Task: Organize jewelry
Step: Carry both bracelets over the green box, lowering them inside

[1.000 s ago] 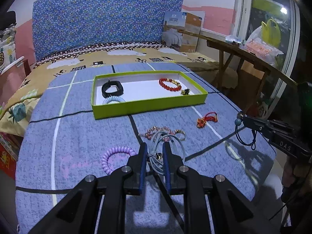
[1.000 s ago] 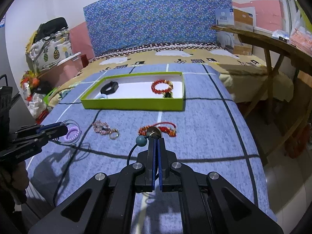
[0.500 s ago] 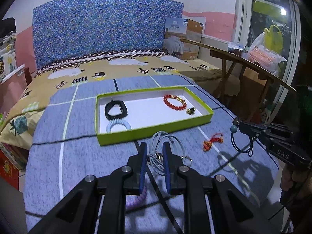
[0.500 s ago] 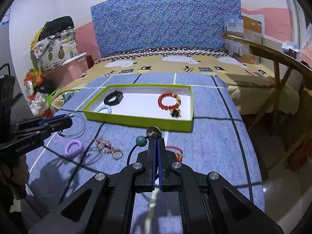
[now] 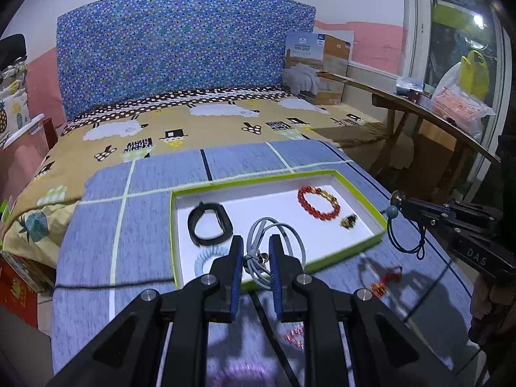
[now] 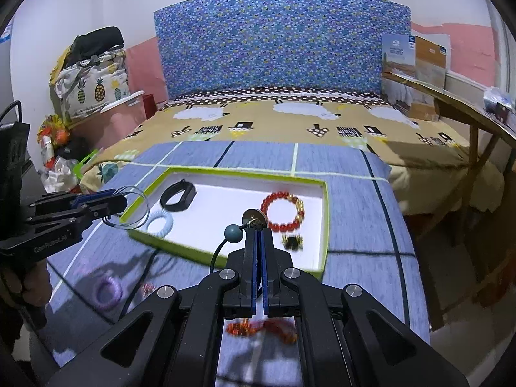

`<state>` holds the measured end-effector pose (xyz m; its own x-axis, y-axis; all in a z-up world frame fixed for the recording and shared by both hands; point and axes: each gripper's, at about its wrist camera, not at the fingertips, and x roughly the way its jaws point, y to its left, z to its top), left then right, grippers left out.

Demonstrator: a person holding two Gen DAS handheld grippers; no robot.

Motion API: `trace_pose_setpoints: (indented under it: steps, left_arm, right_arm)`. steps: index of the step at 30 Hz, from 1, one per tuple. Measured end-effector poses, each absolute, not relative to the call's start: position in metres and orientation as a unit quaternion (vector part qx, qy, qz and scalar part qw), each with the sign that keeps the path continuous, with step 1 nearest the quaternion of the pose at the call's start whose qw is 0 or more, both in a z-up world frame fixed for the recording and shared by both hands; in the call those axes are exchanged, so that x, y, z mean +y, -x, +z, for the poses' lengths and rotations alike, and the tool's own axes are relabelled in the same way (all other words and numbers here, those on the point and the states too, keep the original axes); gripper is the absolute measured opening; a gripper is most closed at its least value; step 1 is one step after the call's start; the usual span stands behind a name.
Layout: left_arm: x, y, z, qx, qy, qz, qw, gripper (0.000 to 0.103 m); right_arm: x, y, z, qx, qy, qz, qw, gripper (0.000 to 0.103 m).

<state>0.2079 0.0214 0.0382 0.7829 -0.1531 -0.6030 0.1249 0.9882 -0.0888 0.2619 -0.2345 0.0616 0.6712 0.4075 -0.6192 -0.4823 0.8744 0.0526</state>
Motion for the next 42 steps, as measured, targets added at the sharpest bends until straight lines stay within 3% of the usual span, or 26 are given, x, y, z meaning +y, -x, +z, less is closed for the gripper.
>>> trace_pose_setpoints:
  steps: [20, 36, 42]
  left_arm:
    - [0.023, -0.282, 0.003, 0.363, 0.017, -0.059, 0.930, 0.017]
    - [0.021, -0.297, -0.014, 0.385, 0.018, -0.061, 0.921, 0.017]
    - [0.020, -0.298, -0.018, 0.391, 0.015, -0.059, 0.918, 0.017]
  right_arm:
    - [-0.237, -0.359, 0.014, 0.392, 0.042, 0.203, 0.896, 0.001]
    - [-0.231, -0.375, -0.003, 0.420, 0.067, 0.183, 0.886, 0.002]
    - [-0.229, -0.374, -0.003, 0.419, 0.074, 0.188, 0.885, 0.007]
